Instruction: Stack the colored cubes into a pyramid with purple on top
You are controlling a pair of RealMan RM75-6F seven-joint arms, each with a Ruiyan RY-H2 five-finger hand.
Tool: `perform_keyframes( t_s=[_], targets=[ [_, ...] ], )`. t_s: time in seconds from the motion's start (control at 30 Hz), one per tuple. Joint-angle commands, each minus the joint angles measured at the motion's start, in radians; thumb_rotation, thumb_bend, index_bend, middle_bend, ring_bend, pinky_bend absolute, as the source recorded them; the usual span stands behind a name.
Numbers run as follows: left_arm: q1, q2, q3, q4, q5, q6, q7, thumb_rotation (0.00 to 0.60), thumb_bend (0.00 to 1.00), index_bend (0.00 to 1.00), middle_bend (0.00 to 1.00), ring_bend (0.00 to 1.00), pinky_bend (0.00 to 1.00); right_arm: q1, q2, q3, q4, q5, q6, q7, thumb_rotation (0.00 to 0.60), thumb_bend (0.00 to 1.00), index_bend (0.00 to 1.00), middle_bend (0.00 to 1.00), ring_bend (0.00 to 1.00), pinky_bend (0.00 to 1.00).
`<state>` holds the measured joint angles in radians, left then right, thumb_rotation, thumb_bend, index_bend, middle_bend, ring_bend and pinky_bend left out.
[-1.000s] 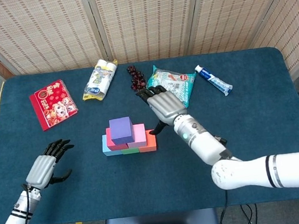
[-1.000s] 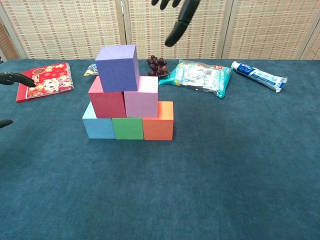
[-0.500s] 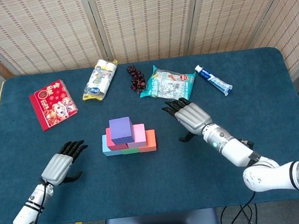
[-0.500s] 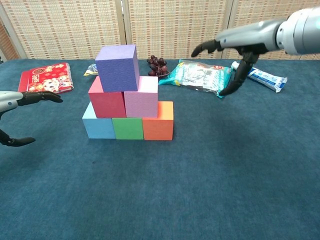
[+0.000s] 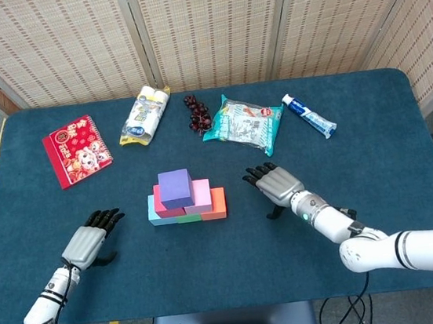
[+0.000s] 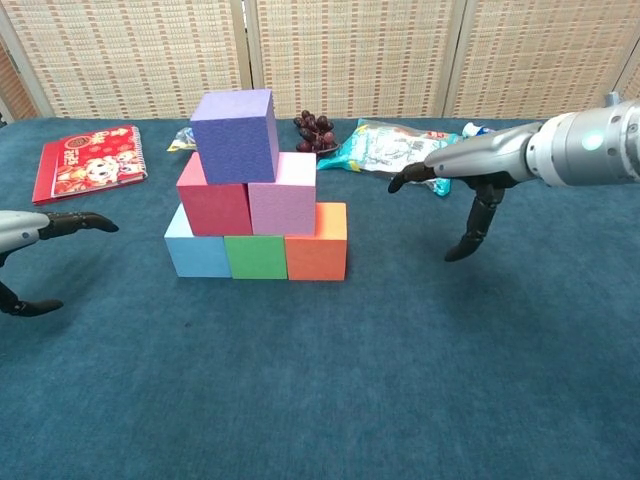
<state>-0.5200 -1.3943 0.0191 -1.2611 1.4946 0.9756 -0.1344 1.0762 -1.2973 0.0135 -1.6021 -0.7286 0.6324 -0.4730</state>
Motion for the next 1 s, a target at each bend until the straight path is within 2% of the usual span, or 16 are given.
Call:
perform_keyframes(
  t_s=[0.03,0.5,1.0],
  targets=[
    [-0.008,-0.008,0.006,0.006,-0.014,-0.032,0.003,0.6,0.34,0.07,0.0,0.0,0.01,0.02,-0.034,-0.013,0.023,0.01,-0.016,-0.007,0.6,0.3,0.0,0.0,0.0,0.0],
    [-0.046,-0.063,-0.001,0.036,-0.015,-0.077,-0.011,0.6,0.34,0.06,0.0,0.0,0.01,0.069,-0.108,-0.039,0.061,0.058,-0.042,0.002,0.6,0.3,0.0,0.0,0.0,0.0],
    [-0.072,-0.097,0.005,0.064,0.007,-0.081,-0.032,0.6,0.34,0.06,0.0,0.0,0.01,0.069,-0.139,-0.037,0.089,0.019,-0.04,0.067,0.6,0.3,0.0,0.0,0.0,0.0]
  ],
)
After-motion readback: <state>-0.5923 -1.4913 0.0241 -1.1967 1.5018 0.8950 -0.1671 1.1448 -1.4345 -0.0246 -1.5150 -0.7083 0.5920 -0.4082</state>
